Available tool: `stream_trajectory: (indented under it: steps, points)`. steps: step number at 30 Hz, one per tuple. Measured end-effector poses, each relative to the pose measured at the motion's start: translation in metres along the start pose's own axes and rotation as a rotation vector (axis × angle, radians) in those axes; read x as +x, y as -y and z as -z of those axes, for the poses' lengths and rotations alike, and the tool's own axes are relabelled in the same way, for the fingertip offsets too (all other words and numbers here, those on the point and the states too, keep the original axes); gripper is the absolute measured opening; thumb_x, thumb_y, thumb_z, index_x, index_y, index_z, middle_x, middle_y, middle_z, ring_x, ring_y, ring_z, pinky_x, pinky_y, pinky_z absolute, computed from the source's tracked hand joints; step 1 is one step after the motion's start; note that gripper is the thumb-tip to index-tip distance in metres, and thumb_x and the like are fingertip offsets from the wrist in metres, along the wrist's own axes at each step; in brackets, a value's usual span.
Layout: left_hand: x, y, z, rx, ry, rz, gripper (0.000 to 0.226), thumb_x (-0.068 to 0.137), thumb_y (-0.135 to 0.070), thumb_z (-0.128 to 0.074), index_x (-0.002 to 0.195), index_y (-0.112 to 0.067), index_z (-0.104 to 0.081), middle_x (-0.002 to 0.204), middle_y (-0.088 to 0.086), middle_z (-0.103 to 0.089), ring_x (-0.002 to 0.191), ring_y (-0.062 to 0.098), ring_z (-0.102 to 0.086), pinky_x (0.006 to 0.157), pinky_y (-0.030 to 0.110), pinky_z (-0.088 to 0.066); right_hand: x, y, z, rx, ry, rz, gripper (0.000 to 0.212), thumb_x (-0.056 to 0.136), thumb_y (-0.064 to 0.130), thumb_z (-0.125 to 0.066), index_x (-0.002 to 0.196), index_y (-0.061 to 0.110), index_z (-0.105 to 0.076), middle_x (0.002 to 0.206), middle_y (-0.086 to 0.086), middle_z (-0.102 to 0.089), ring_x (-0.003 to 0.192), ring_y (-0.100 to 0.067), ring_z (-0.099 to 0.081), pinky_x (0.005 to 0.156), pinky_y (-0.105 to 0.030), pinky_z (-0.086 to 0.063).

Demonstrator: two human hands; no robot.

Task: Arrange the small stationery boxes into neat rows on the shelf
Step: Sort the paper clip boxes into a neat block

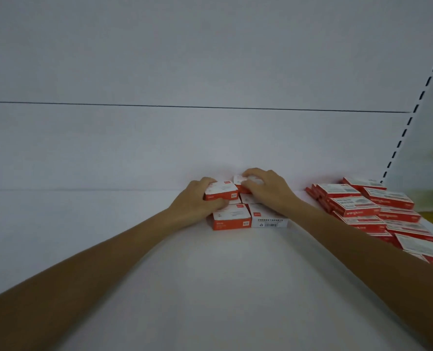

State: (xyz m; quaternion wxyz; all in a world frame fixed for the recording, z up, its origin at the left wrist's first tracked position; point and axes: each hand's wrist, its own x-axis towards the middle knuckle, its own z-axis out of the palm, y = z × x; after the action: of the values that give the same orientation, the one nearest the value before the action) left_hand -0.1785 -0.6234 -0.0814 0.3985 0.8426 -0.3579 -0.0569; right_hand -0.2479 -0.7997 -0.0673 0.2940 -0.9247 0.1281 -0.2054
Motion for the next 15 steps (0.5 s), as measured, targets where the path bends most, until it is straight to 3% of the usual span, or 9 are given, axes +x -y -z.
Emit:
stream_trajectory:
  steps: [7, 10, 15]
  points:
    - [-0.015, 0.001, 0.007, 0.109, 0.029, -0.09, 0.045, 0.086, -0.04, -0.056, 0.126, -0.026, -0.042, 0.126, -0.001, -0.049, 0.102, 0.008, -0.049, 0.078, 0.018, -0.042, -0.016, 0.01, 0.003, -0.013, 0.001, 0.006, 0.018, 0.088, 0.039, -0.05, 0.097, 0.027, -0.059, 0.082, 0.007, -0.057, 0.071, -0.003, -0.053, 0.054, -0.014, -0.033]
    - [-0.034, 0.001, 0.012, 0.142, 0.038, -0.103, 0.054, 0.086, -0.046, -0.052, 0.134, -0.029, -0.035, 0.134, -0.005, -0.044, 0.108, 0.004, -0.043, 0.091, 0.022, -0.039, -0.035, 0.016, 0.004, -0.014, 0.032, 0.017, 0.012, 0.089, 0.039, -0.048, 0.097, 0.034, -0.055, 0.089, 0.004, -0.052, 0.076, -0.004, -0.051, 0.056, -0.015, -0.033]
    - [-0.071, -0.005, 0.018, 0.136, 0.05, -0.163, 0.055, 0.085, -0.041, -0.056, 0.134, -0.032, -0.036, 0.133, -0.01, -0.042, 0.112, 0.0, -0.04, 0.094, 0.018, -0.035, -0.075, 0.025, 0.011, -0.01, 0.077, 0.054, 0.01, 0.088, 0.041, -0.045, 0.097, 0.044, -0.047, 0.1, 0.002, -0.048, 0.085, -0.008, -0.052, 0.063, -0.018, -0.038]
